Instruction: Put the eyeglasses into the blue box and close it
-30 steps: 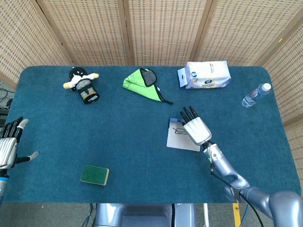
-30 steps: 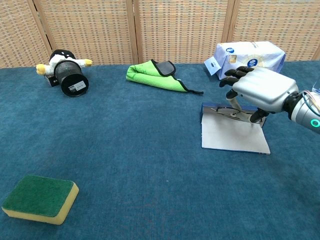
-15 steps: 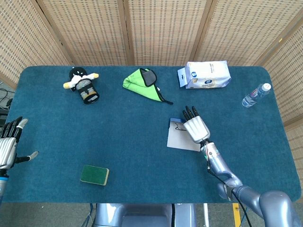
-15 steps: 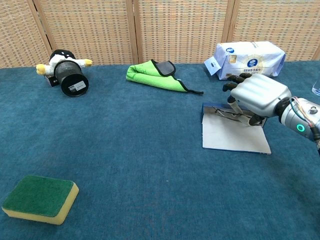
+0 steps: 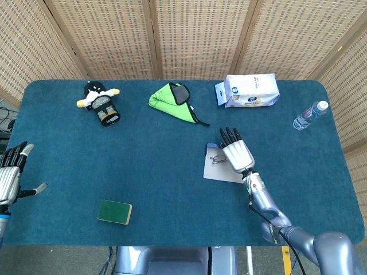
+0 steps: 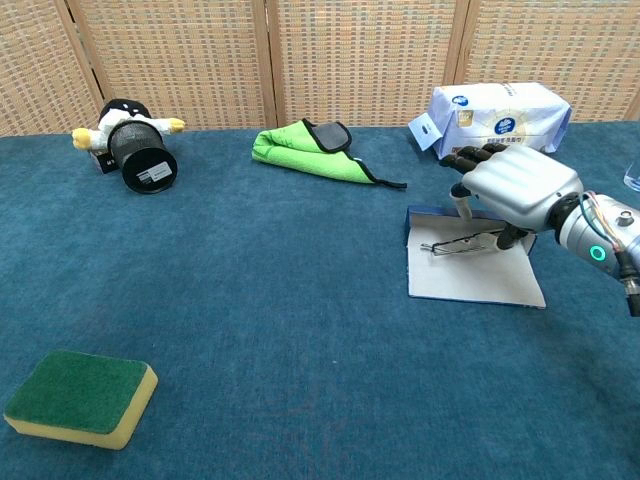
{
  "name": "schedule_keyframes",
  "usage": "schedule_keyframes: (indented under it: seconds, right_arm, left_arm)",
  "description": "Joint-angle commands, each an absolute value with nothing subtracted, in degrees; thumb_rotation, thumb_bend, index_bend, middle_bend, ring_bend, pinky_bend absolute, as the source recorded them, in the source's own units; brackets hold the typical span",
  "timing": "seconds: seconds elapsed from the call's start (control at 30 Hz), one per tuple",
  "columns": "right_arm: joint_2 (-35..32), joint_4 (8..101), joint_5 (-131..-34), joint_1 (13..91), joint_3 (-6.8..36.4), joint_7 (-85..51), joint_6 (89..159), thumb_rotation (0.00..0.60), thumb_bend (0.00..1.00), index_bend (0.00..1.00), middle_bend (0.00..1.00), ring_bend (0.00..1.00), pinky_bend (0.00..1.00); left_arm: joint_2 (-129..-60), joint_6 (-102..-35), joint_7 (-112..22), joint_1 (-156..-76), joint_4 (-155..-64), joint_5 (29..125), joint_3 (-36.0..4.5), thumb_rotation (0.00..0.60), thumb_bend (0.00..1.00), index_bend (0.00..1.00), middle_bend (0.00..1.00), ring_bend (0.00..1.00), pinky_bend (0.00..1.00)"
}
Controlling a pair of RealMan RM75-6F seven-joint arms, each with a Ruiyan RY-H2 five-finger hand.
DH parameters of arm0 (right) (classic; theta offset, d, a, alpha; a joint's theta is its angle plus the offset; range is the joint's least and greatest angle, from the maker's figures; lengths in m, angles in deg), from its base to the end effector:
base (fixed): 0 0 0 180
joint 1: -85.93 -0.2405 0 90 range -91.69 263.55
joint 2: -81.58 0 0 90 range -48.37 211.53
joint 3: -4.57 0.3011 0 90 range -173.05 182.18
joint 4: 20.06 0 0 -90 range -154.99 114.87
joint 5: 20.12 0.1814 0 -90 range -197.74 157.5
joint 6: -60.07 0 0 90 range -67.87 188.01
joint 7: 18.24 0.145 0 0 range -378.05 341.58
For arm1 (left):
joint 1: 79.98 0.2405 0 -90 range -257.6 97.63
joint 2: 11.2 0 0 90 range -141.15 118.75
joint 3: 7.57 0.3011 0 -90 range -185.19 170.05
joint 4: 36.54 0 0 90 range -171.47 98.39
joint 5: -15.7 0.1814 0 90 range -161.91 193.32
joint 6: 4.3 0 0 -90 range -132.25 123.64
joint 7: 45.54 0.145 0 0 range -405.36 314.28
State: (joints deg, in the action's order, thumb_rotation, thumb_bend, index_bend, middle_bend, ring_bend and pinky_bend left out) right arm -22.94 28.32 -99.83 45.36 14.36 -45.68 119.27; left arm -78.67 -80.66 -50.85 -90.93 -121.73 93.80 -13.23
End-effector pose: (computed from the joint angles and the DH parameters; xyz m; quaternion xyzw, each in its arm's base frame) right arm -0.2313 -0.3965 -0.0298 0.7741 -0.1492 0.2762 0.5498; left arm -0.3601 0.2308 0.1912 -0.5755 -0.4286 -0.3808 0.5832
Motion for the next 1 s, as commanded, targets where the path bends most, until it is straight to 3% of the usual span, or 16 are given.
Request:
schedule_keyframes:
  seconds: [0.03, 0.23, 0.43, 0.57, 0.8, 1.0]
  right_arm:
    - [-23.03, 28.6, -99.04, 45.33, 14.87, -46.2, 119.05, 0.6, 0.36, 0.24, 0.0, 0.0, 0.12]
    - [-23.02, 29.82, -97.15, 45.23, 15.67, -47.7, 118.27, 0.6, 0.35, 0.17, 0.0, 0.0, 0.12]
    - [-20.74, 35.76, -94.49, 45.78, 16.56, -50.5, 117.68, 0.6, 0.26, 0.07, 0.0, 0.0, 0.1]
    - [-18.99, 39.97, -93.65, 46.2, 17.46, -51.55, 119.38, 0.6, 0.25, 0.02, 0.0, 0.0, 0.09]
    - [-13.73, 48.88, -98.14, 48.6, 15.6, -49.78, 125.72, 0.6, 0.21, 0.04, 0.0, 0.0, 0.08]
    - [-9.92, 54.24, -104.07, 51.66, 10.73, -43.92, 129.34, 0.6, 0.24, 0.23, 0.0, 0.0, 0.08]
  left_arm:
    - [-78.67, -80.71, -50.87, -90.91, -121.74, 93.81, -13.23, 0.6, 0.0, 0.0, 0.0, 0.0, 0.0]
    - [-78.64, -80.75, -50.9, -90.89, -121.81, 93.86, -13.22, 0.6, 0.0, 0.0, 0.0, 0.0, 0.0]
    - [-78.57, -80.72, -50.93, -90.89, -121.86, 93.92, -13.18, 0.6, 0.0, 0.0, 0.0, 0.0, 0.0]
    - [-78.51, -80.81, -51.12, -90.84, -121.88, 93.94, -13.2, 0.6, 0.0, 0.0, 0.0, 0.0, 0.0]
    - [-78.32, -80.85, -51.37, -90.83, -122.03, 94.06, -13.2, 0.6, 0.0, 0.0, 0.0, 0.0, 0.0]
    - [-78.28, -80.81, -51.47, -90.85, -122.11, 94.32, -13.06, 0.6, 0.0, 0.0, 0.0, 0.0, 0.0]
